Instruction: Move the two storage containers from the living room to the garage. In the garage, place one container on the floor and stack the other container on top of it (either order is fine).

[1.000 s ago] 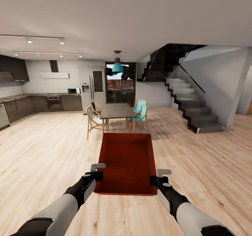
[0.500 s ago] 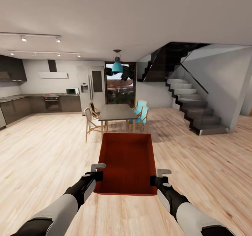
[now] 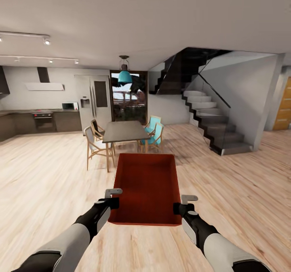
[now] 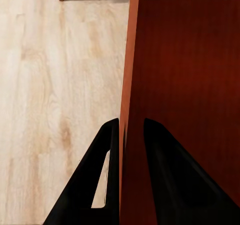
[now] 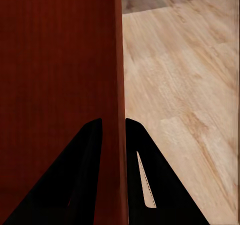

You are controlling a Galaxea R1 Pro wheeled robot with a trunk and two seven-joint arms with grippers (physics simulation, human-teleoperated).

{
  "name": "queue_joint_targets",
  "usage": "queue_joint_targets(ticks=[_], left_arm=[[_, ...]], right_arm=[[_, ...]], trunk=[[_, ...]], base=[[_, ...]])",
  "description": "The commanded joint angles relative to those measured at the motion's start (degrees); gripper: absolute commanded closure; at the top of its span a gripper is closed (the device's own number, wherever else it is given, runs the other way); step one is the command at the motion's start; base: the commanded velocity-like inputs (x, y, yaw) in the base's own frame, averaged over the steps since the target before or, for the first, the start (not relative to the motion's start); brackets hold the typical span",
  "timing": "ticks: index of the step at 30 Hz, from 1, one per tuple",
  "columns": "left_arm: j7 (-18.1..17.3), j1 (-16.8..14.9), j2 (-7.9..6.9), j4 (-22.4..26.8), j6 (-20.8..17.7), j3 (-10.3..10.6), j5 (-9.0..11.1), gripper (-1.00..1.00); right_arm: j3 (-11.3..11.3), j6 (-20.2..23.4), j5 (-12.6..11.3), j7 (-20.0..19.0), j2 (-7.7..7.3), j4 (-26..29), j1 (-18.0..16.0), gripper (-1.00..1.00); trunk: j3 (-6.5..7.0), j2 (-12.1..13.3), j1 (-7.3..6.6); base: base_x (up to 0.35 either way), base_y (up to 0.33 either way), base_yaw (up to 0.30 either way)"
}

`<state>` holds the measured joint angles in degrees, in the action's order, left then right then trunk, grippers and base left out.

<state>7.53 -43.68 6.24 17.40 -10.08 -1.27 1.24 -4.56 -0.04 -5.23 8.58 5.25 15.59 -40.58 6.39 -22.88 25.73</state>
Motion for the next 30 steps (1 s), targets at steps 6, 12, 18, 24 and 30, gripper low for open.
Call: queue_joint_targets(ticks=[6, 12, 18, 24, 30], left_arm=[[0.55, 0.0, -0.62, 0.35, 0.06, -0.4, -1.33, 1.0], [0.55, 0.0, -0.62, 0.35, 0.06, -0.4, -1.33, 1.0], [0.55, 0.0, -0.62, 0.35, 0.06, -0.4, -1.31, 1.0], [0.55, 0.0, -0.63, 0.35, 0.06, -0.4, -1.31, 1.0], [0.55, 0.0, -0.63, 0.35, 0.06, -0.4, -1.3, 1.0]], right_arm=[[0.26, -0.04, -0.66, 0.91, -0.05, -0.21, -0.02, 1.0], [0.32, -0.04, -0.66, 0.91, -0.06, -0.2, -0.02, 1.0], [0.33, -0.04, -0.66, 0.91, -0.07, -0.2, -0.02, 1.0], [0.31, -0.04, -0.66, 0.91, -0.06, -0.19, -0.02, 1.0], [0.34, -0.04, -0.66, 0.91, -0.08, -0.2, -0.02, 1.0]], trunk=[[-0.02, -0.04, 0.05], [-0.02, -0.04, 0.05], [-0.02, -0.04, 0.05], [-0.02, -0.04, 0.05], [-0.02, -0.04, 0.05]], base=[[0.322, 0.0, -0.243], [0.322, 0.0, -0.243], [0.322, 0.0, -0.243], [0.322, 0.0, -0.243], [0.322, 0.0, -0.243]])
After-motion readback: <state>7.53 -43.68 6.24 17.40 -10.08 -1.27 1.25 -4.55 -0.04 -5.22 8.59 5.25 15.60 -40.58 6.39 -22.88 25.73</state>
